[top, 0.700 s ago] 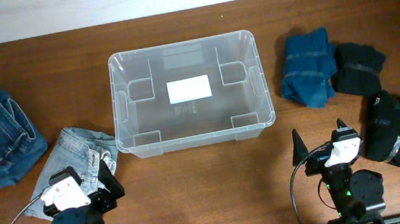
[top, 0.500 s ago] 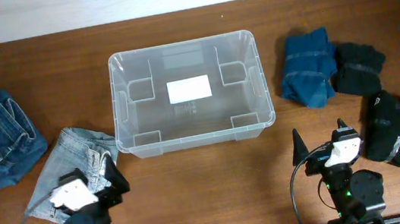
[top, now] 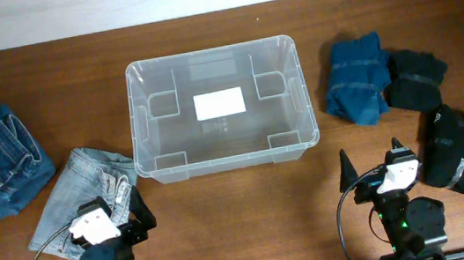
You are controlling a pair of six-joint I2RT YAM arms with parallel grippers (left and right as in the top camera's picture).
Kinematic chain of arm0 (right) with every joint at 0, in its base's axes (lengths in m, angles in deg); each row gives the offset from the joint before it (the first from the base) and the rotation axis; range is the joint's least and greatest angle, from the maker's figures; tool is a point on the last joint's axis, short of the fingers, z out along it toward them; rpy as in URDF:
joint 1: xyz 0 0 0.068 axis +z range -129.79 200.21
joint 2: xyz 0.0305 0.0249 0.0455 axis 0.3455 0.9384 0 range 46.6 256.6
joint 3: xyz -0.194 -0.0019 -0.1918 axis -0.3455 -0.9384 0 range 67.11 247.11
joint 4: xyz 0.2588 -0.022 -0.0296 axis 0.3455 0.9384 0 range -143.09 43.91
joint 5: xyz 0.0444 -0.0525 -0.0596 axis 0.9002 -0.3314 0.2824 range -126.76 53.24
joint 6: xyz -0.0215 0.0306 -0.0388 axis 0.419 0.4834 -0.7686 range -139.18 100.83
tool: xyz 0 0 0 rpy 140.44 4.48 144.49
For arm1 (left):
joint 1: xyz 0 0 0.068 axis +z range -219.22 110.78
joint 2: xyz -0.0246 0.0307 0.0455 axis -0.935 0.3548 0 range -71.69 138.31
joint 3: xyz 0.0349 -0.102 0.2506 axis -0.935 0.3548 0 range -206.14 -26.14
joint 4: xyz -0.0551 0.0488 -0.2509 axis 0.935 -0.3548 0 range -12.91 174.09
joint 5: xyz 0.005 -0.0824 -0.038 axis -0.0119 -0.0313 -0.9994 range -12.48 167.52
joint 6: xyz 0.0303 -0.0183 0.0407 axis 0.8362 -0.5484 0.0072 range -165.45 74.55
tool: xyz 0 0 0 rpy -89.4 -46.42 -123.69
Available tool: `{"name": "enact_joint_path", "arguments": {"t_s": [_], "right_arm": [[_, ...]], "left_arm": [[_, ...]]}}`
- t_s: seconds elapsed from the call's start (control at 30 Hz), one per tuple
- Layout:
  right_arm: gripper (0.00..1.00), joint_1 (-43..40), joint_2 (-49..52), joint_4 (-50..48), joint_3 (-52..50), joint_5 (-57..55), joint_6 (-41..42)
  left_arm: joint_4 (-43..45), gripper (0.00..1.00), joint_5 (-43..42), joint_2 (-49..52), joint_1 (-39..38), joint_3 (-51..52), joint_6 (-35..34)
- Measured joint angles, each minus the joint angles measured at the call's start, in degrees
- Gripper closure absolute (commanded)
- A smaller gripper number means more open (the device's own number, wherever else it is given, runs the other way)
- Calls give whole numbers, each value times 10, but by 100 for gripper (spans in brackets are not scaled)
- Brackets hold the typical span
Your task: Pack container
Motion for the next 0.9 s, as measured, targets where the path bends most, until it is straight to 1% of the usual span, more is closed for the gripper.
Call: {"name": "enact_joint_path", "arguments": {"t_s": [0.23, 0.9], "right_arm": [[1, 0, 0, 0, 0, 0, 0], [2, 0, 0, 0, 0, 0, 0]], "left_arm": [[-2, 1, 0, 0, 0, 19, 0], [-1, 1, 0, 0, 0, 19, 0]]}}
